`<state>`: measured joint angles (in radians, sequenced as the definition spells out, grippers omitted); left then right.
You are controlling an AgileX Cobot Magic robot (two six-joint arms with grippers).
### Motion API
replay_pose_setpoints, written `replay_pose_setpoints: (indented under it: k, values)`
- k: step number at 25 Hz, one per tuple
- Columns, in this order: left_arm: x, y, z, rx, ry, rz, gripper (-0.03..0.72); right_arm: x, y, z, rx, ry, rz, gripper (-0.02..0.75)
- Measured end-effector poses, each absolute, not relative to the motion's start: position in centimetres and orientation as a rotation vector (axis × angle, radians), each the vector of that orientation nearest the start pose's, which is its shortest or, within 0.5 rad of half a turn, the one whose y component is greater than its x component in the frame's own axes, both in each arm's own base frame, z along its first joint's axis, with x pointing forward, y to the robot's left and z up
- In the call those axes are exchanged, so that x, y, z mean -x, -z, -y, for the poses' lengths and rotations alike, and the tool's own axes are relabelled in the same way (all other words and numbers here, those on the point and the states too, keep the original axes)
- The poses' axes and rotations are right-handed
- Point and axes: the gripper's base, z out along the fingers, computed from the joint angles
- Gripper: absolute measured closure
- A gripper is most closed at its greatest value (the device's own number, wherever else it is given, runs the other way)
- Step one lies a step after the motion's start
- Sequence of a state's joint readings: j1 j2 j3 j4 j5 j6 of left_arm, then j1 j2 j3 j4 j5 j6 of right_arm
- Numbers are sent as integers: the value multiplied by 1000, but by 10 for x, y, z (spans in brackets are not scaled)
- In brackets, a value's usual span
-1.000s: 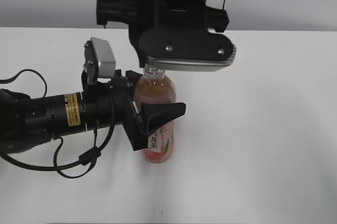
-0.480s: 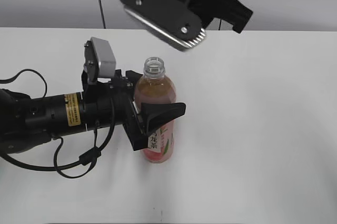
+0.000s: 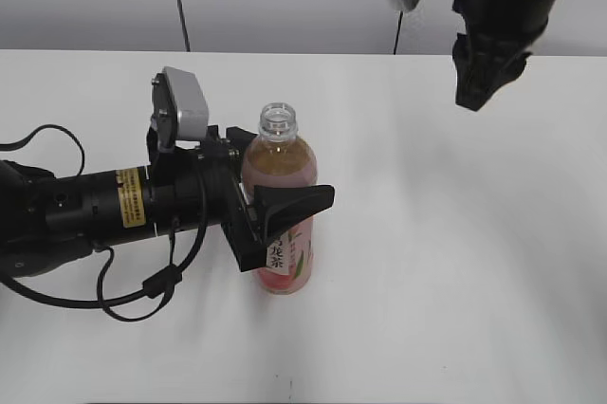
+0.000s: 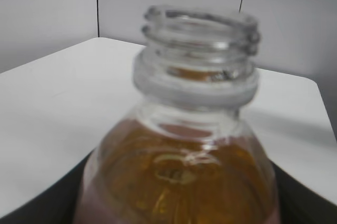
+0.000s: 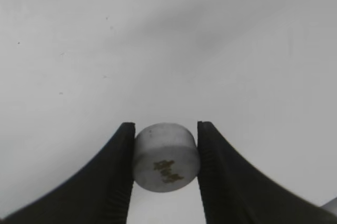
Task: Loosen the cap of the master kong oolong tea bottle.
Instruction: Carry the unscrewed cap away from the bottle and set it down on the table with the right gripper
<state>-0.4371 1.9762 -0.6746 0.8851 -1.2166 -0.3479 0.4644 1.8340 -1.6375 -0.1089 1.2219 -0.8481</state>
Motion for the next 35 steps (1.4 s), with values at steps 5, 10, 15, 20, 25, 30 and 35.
replay_pose_setpoints:
  k: [5, 10, 15, 20, 25, 30, 35]
  values:
    - [-259, -129, 194, -998, 981, -1486, 243, -356, -240, -126, 1290, 10, -2789, 465]
    - [-260, -129, 194, -991, 978, -1488, 243, -332, -182, -96, 1002, -14, -3087, 465]
    - [-260, -129, 194, -985, 976, -1489, 243, -324, -150, -91, 826, -8, -3071, 465]
    - [-260, -129, 194, -983, 976, -1490, 243, -327, -147, -92, 758, -12, -3035, 465]
    - [-260, -130, 193, -978, 976, -1492, 243, -329, -143, -92, 764, 0, -3034, 440]
    - [-261, -130, 193, -975, 976, -1493, 243, -330, -123, -92, 775, 2, -3083, 385]
    - [-261, -130, 193, -973, 975, -1494, 243, -327, -128, -91, 761, 6, -3165, 158]
